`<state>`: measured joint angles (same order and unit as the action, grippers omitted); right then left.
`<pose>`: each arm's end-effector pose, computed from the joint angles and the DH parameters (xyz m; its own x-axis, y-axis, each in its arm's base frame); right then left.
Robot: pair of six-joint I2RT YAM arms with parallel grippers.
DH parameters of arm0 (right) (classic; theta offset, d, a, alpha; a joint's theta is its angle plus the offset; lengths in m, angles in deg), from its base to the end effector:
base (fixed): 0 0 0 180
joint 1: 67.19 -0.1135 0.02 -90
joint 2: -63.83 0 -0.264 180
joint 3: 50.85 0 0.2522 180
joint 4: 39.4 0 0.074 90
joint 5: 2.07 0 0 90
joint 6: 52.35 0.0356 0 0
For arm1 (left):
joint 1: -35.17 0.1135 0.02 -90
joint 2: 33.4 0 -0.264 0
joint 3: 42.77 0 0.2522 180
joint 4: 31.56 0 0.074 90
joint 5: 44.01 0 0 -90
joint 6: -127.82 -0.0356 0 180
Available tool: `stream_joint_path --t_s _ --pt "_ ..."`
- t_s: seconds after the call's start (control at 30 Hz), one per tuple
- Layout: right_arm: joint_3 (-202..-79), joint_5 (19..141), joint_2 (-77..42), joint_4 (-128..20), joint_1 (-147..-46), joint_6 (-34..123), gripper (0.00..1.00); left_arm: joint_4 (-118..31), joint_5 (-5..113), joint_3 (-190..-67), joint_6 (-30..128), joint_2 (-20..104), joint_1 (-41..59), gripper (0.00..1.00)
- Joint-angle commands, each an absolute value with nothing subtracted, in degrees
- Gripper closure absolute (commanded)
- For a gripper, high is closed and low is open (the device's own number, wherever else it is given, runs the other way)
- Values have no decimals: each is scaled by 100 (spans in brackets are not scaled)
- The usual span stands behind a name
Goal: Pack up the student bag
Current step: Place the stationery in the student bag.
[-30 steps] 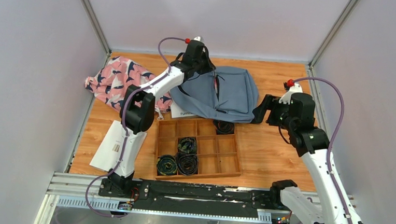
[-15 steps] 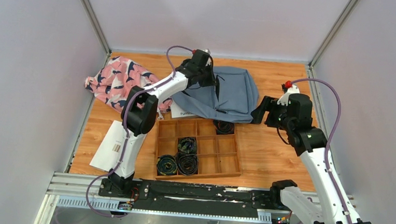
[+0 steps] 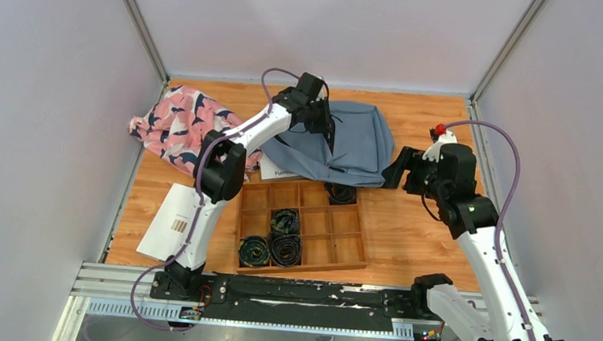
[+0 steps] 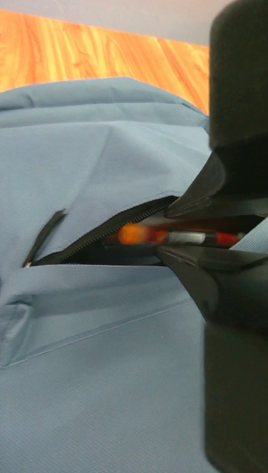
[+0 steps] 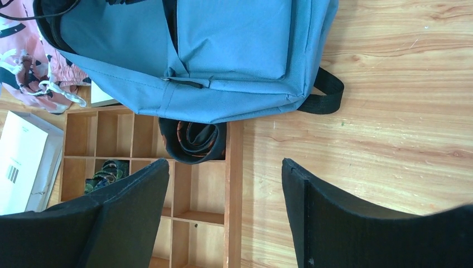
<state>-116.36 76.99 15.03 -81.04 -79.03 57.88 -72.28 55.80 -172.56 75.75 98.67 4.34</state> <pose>0.1811 0.0449 0.3387 -0.5150 0.2389 -0.8232 -0.2044 0.8984 0.3886 0.4509 -0.2761 0.2250 -0.8381 -0.2052 -0.5054 0.1227 0.8319 -0.5412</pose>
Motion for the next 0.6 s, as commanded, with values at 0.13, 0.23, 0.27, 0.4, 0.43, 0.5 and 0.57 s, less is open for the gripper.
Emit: stream_joint_path --t_s 0.13,0.23,0.27,0.4,0.43,0.5,0.57 --pt "-11438 7652 1674 -8061 -7827 5950 23 -7853 5634 -17454 7403 9558 370 54" --pt "-11475 7716 1702 -8146 -7827 5929 23 -7770 5484 -17435 7301 9198 371 54" --pt "-11501 7721 1692 -8160 -7827 5928 23 -7748 5445 -17428 7277 9086 370 55" --pt "-11611 7668 1624 -8155 -7827 5942 23 -7584 5414 -17309 7265 8650 372 63" --pt "-11649 7669 1570 -8148 -7822 5940 24 -7521 5389 -17231 7254 8506 370 64" --pt "-11752 7661 1356 -8140 -7827 5969 25 -7306 5255 -17033 7198 8243 370 65" --pt "-11968 7528 958 -8108 -7822 6085 25 -7155 4939 -16925 6984 8106 370 58"
